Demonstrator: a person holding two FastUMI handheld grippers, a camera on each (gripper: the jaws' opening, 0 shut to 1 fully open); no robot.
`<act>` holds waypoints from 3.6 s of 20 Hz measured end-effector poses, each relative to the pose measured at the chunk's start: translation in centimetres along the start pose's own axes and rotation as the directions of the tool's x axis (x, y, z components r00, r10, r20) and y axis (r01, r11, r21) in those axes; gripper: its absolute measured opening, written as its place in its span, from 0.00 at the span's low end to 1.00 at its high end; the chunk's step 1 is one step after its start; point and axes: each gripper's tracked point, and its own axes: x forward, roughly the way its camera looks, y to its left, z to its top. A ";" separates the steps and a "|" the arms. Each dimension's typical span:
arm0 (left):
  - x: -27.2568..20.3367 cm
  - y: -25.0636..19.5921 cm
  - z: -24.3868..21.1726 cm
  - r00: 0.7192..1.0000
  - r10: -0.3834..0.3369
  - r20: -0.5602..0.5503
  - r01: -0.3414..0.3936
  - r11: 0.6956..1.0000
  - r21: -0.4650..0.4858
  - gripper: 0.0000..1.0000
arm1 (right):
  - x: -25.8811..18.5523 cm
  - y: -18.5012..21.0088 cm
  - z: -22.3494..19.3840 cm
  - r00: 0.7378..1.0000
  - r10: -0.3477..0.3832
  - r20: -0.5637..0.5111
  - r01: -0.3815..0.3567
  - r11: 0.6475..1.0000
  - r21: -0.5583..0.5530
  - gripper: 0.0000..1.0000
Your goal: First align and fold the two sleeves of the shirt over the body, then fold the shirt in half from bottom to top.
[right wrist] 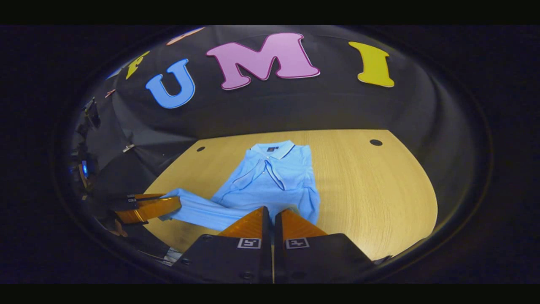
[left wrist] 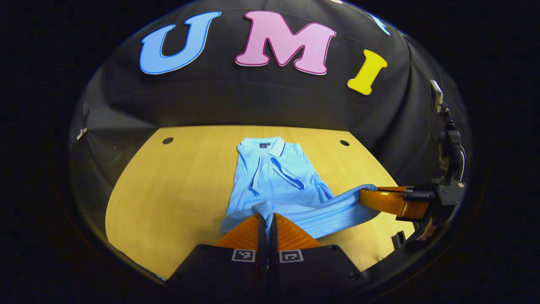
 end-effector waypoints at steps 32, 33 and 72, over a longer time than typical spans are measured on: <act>33.4 9.0 12.1 1.000 0.000 0.027 0.001 1.000 -0.021 0.08 | 31.4 -8.5 11.1 0.994 -0.100 0.033 0.100 0.995 0.018 0.09; 33.9 9.3 12.0 1.000 0.016 0.026 -0.016 1.000 -0.009 0.11 | 31.7 -8.8 10.7 0.993 -0.116 0.030 0.116 0.993 -0.004 0.12; -24.3 -2.2 3.9 0.796 -0.132 0.591 0.084 0.991 0.107 0.97 | -23.6 3.5 2.3 0.791 -0.295 0.536 0.351 0.936 -0.003 0.99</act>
